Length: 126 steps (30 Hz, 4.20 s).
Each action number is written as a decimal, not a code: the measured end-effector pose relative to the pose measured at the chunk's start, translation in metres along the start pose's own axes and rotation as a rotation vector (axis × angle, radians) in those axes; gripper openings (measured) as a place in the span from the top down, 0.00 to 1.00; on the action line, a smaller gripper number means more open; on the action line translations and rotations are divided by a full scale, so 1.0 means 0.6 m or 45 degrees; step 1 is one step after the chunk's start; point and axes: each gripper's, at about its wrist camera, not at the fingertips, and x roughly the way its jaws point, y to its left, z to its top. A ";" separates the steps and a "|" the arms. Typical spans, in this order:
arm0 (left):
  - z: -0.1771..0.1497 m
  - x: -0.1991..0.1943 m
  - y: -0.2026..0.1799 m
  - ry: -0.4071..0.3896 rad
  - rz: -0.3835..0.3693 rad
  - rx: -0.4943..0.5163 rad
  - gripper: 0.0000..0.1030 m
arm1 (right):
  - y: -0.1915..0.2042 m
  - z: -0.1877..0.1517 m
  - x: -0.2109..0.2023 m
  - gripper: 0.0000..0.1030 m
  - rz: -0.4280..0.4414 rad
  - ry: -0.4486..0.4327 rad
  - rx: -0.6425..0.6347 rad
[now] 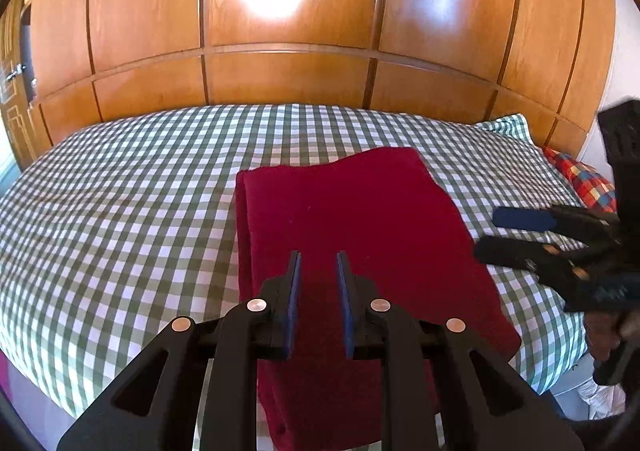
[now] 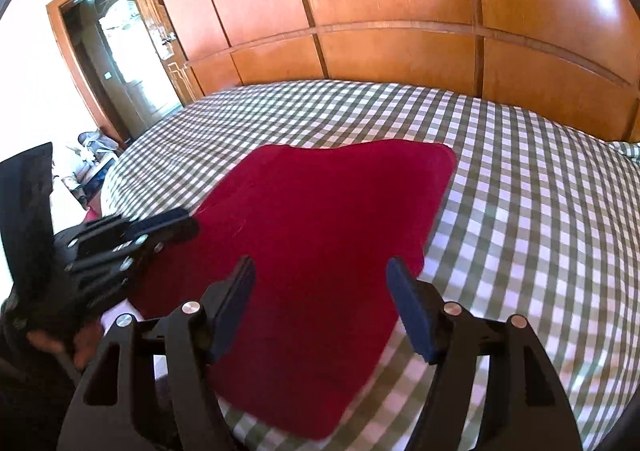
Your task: Fold small clothes
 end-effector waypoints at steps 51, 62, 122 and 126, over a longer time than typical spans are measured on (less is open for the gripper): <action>-0.017 0.052 0.117 0.163 -0.294 -0.454 0.44 | -0.117 -0.086 0.032 0.15 0.282 0.094 0.461; -0.068 0.038 0.114 0.199 -0.411 -0.390 0.71 | -0.083 -0.135 0.047 0.19 0.317 0.132 0.476; 0.237 0.325 -0.494 0.385 -1.009 0.130 0.63 | -0.527 -0.220 -0.256 0.56 -0.181 -0.324 0.898; 0.209 0.408 -0.527 0.507 -0.787 0.172 0.50 | -0.569 -0.260 -0.221 0.33 -0.275 -0.232 0.972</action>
